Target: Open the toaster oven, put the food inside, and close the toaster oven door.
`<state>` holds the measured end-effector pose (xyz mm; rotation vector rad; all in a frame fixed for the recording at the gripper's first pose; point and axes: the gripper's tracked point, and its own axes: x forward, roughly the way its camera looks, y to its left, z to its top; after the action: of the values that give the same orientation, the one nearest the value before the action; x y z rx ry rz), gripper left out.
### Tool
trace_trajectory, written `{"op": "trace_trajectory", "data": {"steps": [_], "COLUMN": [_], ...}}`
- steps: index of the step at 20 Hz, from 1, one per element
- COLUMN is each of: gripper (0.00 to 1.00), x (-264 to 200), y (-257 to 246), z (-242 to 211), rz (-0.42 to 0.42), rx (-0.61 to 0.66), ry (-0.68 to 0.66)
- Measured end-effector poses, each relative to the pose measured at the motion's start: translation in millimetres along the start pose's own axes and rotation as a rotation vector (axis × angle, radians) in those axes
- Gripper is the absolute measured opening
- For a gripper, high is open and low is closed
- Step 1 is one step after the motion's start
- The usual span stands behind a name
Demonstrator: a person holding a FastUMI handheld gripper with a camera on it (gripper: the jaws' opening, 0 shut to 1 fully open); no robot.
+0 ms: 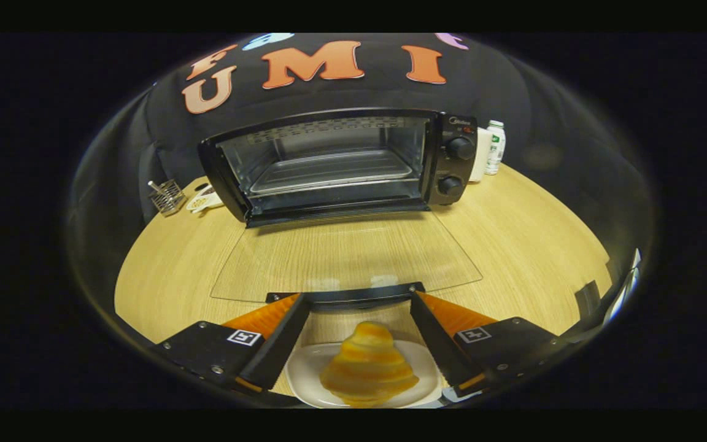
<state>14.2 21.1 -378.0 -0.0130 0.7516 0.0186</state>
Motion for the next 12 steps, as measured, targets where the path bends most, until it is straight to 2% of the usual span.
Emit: {"op": "trace_trajectory", "data": {"steps": [5,12], "gripper": [0.99,0.99], "x": [-36.1,-67.0], "y": [-7.0,-2.4], "z": [-5.1,-62.5], "rz": [-0.024,-0.038], "rx": [-0.036,-0.044], "ry": [-0.023,0.070]}}
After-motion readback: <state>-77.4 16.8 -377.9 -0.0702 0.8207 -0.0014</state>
